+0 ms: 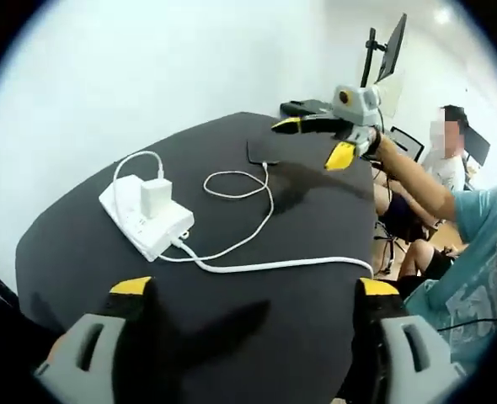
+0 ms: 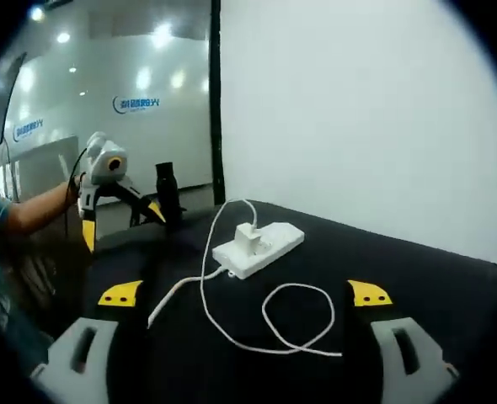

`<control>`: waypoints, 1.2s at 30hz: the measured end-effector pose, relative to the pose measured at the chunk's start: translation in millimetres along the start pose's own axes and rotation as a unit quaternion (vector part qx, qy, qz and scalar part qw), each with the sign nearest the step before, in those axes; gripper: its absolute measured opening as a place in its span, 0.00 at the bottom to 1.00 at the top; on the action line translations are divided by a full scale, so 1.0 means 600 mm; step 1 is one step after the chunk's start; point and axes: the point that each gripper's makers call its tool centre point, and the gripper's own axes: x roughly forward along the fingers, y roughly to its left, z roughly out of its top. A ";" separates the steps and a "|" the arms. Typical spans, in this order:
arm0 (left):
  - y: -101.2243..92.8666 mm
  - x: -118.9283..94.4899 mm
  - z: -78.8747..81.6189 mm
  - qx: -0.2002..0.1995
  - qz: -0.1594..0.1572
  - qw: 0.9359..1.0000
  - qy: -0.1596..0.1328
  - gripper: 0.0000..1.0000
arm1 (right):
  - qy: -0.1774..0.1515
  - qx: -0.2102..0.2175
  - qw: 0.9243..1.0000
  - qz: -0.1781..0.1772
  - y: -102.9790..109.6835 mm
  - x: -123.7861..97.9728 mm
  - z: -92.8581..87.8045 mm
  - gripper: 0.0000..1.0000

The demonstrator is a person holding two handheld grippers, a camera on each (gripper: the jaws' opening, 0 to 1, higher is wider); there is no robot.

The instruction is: Connect the charging cable to the phone, plug the charger into the socket, and turn on the power strip switch to charge the phone.

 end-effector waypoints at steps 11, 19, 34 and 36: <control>-0.038 0.016 -0.018 -0.005 0.025 1.000 -0.008 0.96 | 0.020 -0.006 0.998 -0.058 -0.044 -0.195 -0.035 0.93; -0.055 0.019 -0.020 -0.029 0.027 0.998 -0.044 0.96 | 0.041 0.003 0.996 -0.083 -0.065 -0.259 -0.083 0.90; -0.072 0.015 -0.047 -0.018 0.033 0.998 -0.049 0.91 | 0.055 0.030 0.992 -0.109 -0.091 -0.275 -0.156 0.85; -0.073 0.016 -0.048 -0.014 0.035 0.998 -0.048 0.90 | 0.059 0.028 0.992 -0.110 -0.087 -0.274 -0.164 0.84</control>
